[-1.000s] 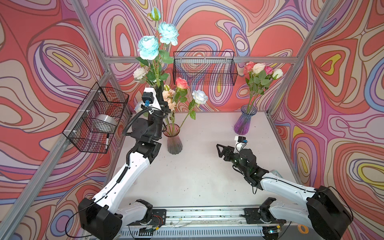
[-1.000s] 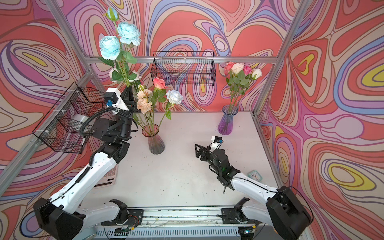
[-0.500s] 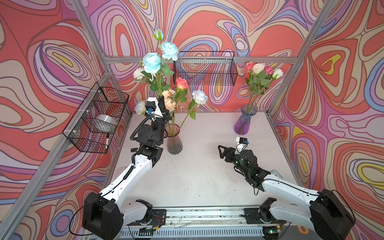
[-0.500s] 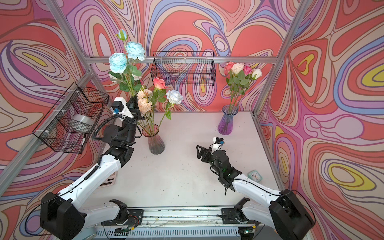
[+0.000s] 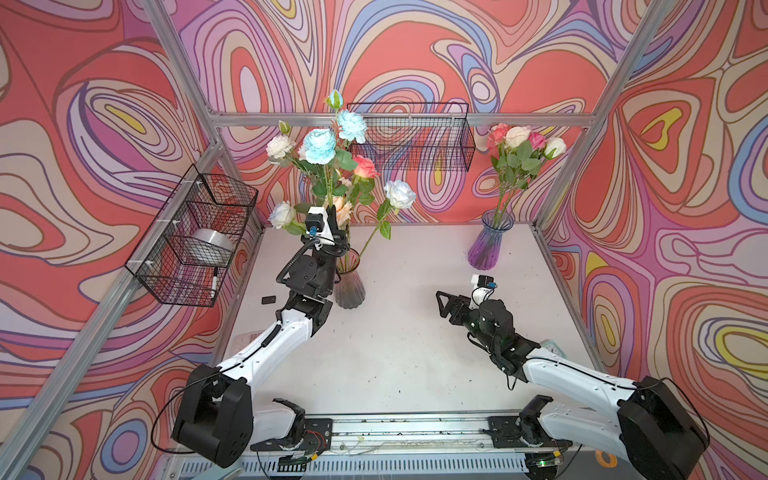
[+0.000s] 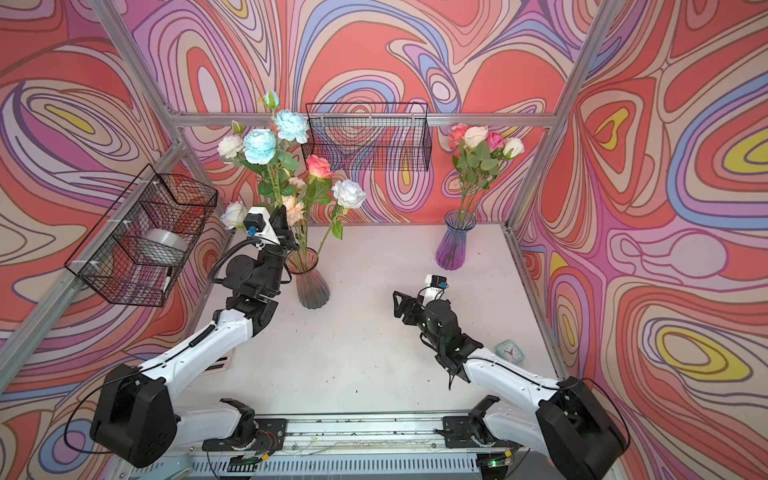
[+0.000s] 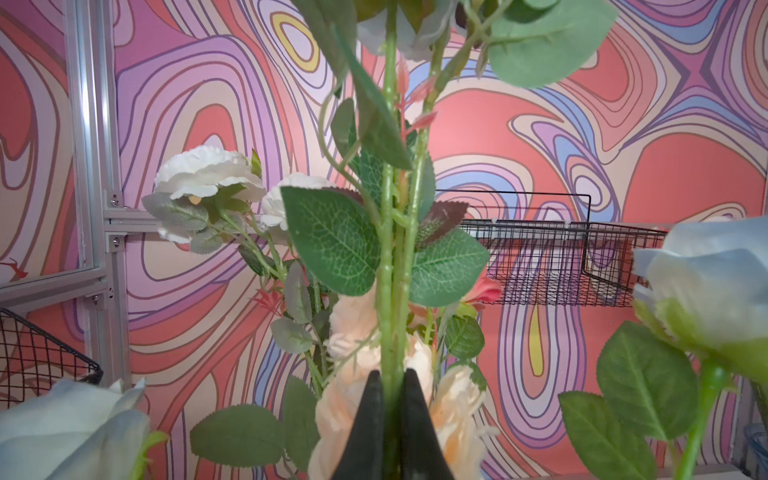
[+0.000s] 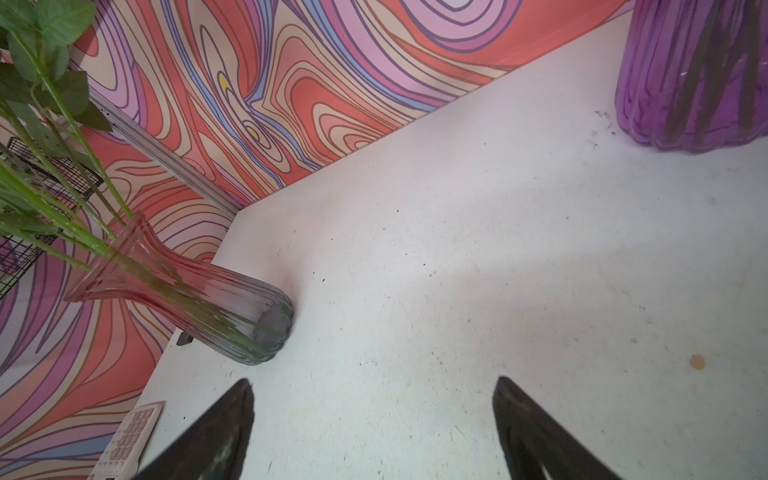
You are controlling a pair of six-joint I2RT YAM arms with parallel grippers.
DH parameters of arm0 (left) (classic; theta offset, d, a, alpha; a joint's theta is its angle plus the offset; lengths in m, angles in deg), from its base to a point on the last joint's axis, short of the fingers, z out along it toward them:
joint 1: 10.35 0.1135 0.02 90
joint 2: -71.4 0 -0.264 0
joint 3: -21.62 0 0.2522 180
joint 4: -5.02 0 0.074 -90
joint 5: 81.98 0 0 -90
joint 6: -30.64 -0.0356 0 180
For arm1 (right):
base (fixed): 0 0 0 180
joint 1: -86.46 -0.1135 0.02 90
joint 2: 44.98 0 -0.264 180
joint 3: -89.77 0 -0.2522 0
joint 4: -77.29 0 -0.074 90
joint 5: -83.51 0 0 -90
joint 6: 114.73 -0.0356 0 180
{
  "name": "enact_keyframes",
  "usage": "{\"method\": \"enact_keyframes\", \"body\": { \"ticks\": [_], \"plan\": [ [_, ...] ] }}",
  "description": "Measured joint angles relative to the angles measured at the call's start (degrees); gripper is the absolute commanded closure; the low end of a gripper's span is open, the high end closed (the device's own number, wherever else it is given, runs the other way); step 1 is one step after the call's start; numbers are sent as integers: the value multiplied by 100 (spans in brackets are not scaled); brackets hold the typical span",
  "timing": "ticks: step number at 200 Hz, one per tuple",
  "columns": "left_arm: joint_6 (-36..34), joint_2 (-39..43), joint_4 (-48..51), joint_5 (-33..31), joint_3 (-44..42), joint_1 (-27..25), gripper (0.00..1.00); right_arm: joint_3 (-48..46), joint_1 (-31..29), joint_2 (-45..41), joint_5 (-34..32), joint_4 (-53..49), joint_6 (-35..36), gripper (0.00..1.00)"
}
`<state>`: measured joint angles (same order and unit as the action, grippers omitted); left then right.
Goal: Arrange the flowers into the vase
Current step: 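Raise the pale-blue rose over the pink-grey vase and lower it in with the left gripper, then push the pale-blue rose stem deeper into the pink-grey vase with the left gripper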
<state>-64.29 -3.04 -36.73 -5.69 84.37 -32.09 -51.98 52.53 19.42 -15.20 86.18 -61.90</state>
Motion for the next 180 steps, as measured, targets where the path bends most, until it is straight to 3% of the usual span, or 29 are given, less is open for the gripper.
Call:
{"method": "enact_keyframes", "body": {
  "ticks": [69, 94, 110, 150, 180],
  "plan": [
    [214, -116, -278, -26, -348, 0, 100, 0, 0, 184, 2, 4, 0, 7],
    [352, -225, -267, -26, -494, 0, 87, 0, 0, 205, 0, -4, 2, 7],
    [402, -249, -208, -22, -496, 0, 68, 0, 0, 205, 0, -2, 4, 7],
    [573, -212, -101, -15, -496, 0, 51, 0, 0, 221, -2, 2, 4, 7],
    [673, -46, 61, 66, -496, 0, 51, 0, 0, 264, -2, 2, 4, 7]
  ]
}}
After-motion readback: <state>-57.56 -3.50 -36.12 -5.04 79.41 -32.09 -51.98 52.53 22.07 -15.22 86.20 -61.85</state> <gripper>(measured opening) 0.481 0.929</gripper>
